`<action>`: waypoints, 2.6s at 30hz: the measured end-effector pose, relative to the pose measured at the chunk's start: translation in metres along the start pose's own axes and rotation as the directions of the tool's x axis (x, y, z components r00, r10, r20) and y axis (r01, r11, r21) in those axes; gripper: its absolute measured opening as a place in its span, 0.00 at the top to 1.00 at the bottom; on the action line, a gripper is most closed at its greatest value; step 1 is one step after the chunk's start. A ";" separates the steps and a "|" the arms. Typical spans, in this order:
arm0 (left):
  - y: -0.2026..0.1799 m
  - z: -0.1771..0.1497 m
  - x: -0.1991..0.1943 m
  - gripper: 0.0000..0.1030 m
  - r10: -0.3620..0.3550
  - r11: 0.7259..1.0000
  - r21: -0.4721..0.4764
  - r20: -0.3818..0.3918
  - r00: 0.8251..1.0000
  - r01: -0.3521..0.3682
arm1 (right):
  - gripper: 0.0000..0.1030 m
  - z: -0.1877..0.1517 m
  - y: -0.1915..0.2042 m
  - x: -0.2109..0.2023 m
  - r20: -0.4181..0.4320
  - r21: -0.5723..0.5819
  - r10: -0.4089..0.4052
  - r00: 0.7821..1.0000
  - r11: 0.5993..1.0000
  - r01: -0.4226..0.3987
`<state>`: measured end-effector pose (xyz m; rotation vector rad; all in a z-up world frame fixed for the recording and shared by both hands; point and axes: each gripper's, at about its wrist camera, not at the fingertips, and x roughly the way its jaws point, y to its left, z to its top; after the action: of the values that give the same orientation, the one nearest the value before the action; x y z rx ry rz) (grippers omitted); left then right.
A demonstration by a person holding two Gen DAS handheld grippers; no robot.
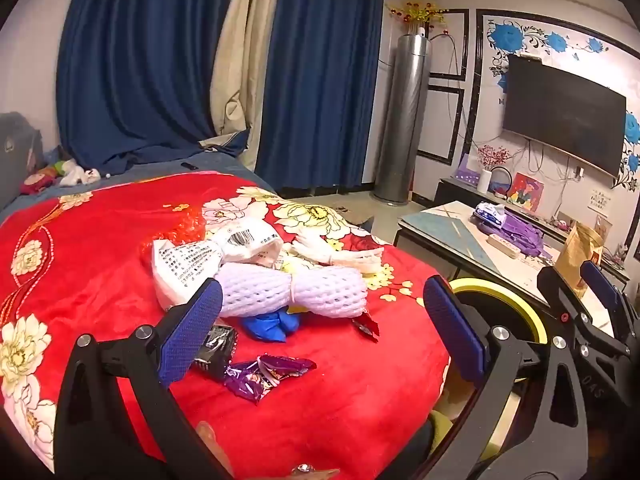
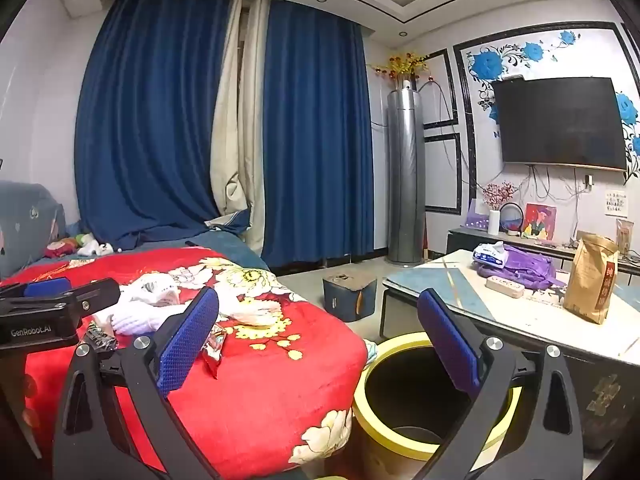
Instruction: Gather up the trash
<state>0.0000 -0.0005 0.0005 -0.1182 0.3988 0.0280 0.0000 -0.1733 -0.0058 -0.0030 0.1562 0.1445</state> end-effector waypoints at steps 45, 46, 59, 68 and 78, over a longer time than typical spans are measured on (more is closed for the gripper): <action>-0.006 -0.006 -0.005 0.10 -0.014 1.000 0.020 0.013 1.000 0.014 | 0.06 -0.007 -0.003 0.010 -0.061 0.039 0.009 0.998 0.999 -0.006; -0.007 -0.006 -0.005 0.10 -0.014 1.000 0.019 0.013 1.000 0.014 | 0.06 -0.007 -0.003 0.010 -0.062 0.039 0.009 0.998 0.999 -0.007; -0.005 -0.007 -0.002 0.10 -0.013 1.000 0.017 0.006 1.000 0.012 | 0.06 -0.012 -0.004 0.012 -0.076 0.045 0.007 0.997 0.999 -0.003; -0.001 -0.010 0.000 0.10 -0.008 1.000 -0.006 -0.009 1.000 0.008 | 0.06 -0.012 -0.005 0.013 -0.092 0.038 0.019 0.996 0.999 -0.016; 0.032 0.002 0.002 0.10 0.049 0.996 -0.075 -0.018 0.999 -0.050 | 0.06 -0.007 0.011 0.019 -0.097 0.006 0.113 0.989 0.994 -0.113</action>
<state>0.0011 0.0318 -0.0025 -0.1828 0.4164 0.0912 0.0160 -0.1595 -0.0158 -0.0007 0.2541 0.2582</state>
